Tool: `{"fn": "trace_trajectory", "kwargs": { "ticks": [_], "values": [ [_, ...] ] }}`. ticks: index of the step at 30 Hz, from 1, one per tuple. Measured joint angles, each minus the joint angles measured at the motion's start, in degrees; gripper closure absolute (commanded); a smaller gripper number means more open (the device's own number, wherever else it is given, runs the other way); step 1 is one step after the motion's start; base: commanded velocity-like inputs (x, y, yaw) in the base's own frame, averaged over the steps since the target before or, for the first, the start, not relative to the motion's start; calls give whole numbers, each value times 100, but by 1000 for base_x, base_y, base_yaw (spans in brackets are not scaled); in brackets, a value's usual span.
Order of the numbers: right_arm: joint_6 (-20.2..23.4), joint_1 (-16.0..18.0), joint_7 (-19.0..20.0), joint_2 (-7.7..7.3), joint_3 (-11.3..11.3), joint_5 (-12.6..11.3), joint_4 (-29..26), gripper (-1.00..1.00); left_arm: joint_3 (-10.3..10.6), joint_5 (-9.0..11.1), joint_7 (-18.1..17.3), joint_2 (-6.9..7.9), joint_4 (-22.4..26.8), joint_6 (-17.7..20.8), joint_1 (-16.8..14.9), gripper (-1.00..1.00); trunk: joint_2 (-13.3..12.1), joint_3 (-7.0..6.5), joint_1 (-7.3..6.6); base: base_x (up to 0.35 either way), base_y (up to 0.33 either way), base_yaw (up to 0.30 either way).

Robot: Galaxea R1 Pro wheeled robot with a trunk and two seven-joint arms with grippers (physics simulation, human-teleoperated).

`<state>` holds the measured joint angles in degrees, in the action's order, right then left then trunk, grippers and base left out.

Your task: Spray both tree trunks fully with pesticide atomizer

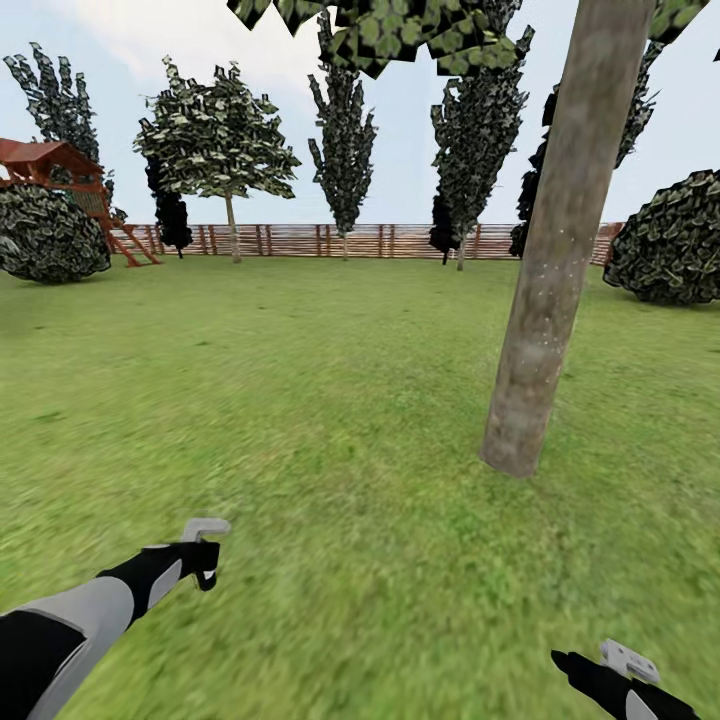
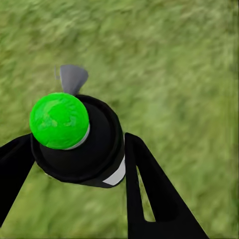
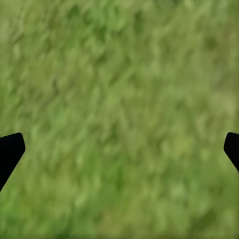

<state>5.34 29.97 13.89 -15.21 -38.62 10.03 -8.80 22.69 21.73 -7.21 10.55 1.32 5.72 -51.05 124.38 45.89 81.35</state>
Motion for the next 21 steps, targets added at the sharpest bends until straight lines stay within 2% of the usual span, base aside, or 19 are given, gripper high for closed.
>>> {"fn": "trace_trajectory", "kwargs": {
  "ticks": [3, 5, 10, 21],
  "values": [
    [-6, 0, 0, 0, 3, -1, 5, -100, -3, 2, 6, -221, 1, -10, 7, 100, 0, 0, 0, 33, 20, 1],
    [-7, 0, 0, 0, 4, -1, 2, -100, 2, -2, 12, -272, -1, -11, 7, 100, 0, 0, 0, 195, 145, 0],
    [-13, 0, -1, 0, 10, -3, 1, -100, 4, -2, 17, -289, -1, -9, 7, 100, 0, 0, 0, 210, 159, 51],
    [-9, 0, 12, -4, 18, -14, -28, -100, 19, -46, -14, -281, 6, -9, 15, 100, 0, 3, 0, 11, 8, 20]
  ]
}}
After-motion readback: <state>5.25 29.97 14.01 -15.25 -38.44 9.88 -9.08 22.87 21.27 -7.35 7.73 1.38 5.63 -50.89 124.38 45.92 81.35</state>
